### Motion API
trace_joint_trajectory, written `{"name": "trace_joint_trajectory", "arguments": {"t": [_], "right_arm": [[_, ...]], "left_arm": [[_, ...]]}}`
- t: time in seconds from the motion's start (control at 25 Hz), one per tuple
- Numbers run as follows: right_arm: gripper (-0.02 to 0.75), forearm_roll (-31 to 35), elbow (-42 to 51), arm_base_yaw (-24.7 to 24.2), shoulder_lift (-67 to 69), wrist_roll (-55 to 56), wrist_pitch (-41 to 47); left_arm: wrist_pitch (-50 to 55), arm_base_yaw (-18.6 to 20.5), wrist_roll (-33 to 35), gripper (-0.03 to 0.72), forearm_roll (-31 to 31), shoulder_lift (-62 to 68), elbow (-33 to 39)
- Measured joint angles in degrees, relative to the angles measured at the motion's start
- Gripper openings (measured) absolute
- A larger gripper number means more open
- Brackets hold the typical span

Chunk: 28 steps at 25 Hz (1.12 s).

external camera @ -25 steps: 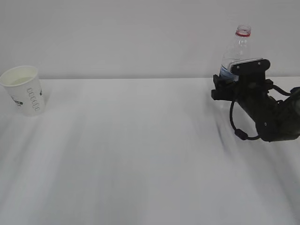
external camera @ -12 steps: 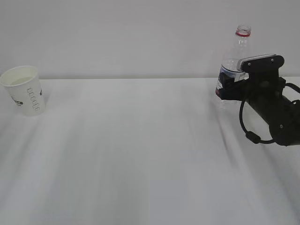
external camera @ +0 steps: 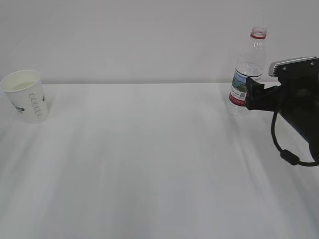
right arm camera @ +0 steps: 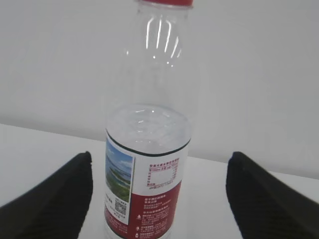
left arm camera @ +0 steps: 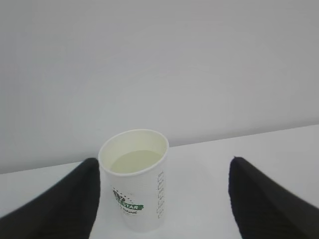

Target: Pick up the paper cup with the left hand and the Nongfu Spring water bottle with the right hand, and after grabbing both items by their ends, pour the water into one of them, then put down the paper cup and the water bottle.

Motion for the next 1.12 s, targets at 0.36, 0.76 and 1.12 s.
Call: {"name": "trace_joint_trajectory", "arguments": {"t": [0.36,0.76,1.12], "right_arm": [[0.629,0.00,2.83,0.00,-10.08,0.10,7.09],[0.619,0.00,2.96,0.00,-24.19,-0.14,18.19],[0.608,0.00,3.55,0.00,-32.94,-0.71,28.38]], "left_arm": [[1.72,0.00,-1.33,0.587,-1.36,-4.62,0.00],[7.38,0.00,-1.77,0.587,-2.64,-13.63,0.09],[22.00,0.00,-1.90,0.587,-2.83,-23.70,-5.05]]}}
